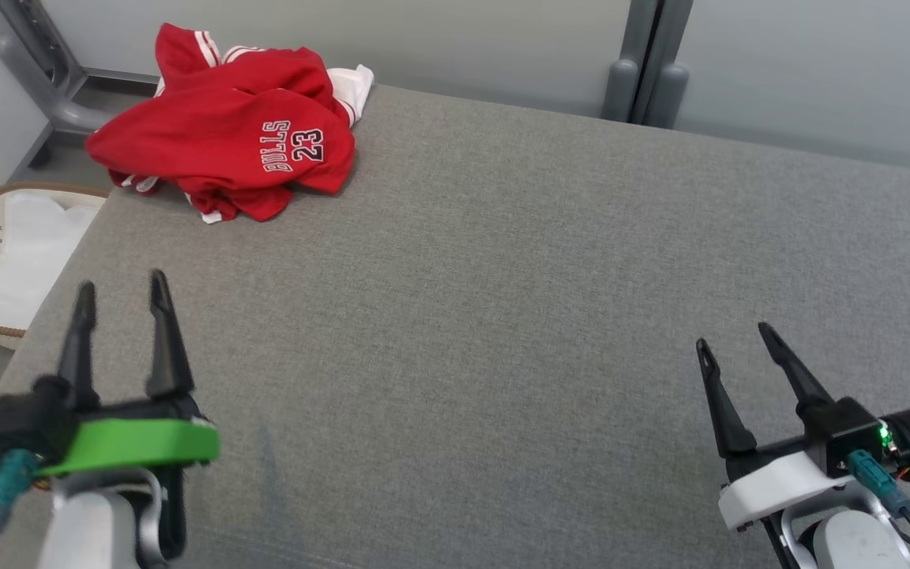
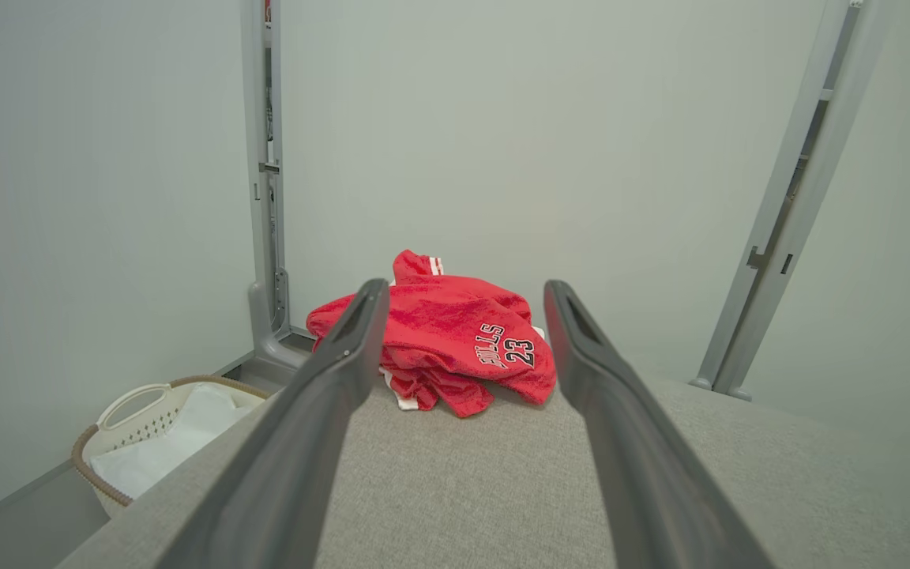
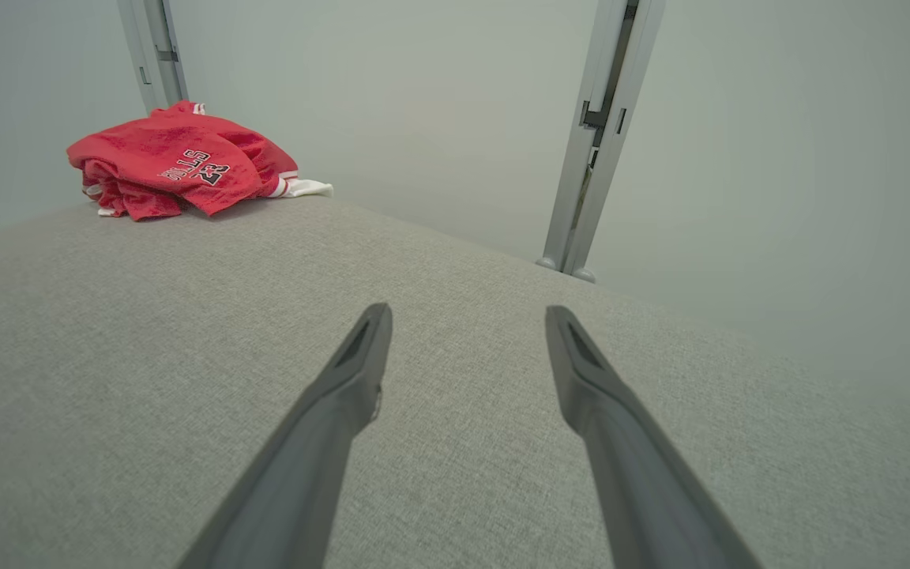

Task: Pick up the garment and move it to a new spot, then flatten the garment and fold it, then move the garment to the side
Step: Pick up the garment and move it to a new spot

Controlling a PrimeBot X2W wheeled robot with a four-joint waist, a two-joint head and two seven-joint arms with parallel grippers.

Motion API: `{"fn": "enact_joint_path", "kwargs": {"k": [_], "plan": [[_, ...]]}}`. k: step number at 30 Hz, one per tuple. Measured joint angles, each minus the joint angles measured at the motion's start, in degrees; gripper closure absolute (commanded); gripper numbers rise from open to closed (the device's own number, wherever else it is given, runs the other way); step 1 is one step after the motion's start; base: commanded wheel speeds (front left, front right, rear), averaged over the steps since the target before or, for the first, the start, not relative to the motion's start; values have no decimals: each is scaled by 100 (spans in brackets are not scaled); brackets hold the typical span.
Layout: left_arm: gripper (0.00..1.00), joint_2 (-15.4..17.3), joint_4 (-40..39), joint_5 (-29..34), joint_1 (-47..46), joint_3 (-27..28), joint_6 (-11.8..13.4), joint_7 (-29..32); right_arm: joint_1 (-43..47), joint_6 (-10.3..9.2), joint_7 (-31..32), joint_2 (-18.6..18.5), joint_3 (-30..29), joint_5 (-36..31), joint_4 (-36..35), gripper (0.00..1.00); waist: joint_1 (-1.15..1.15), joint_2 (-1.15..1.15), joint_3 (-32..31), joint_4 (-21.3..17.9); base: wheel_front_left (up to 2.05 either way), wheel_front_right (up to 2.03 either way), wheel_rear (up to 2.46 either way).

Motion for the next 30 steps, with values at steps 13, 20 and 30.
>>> {"fn": "enact_joint_path", "kwargs": {"k": [13, 20, 30], "plan": [[0, 1373, 1166, -104, -3062, 461, -190, 53, -834, 0, 0, -4, 176, -516, -601, 0, 0, 0, 1087, -552, 0, 0, 0], [0, 1908, 2680, -167, -4206, 71, -200, 380, -1035, 0, 0, -10, 177, -733, -846, 0, 0, 0, 1853, -891, 0, 0, 0], [0, 2248, 4343, -213, -4727, -869, -201, 689, -1046, 0, 0, -8, 168, -772, -978, 0, 1, 0, 2774, -1312, 0, 0, 0]]}}
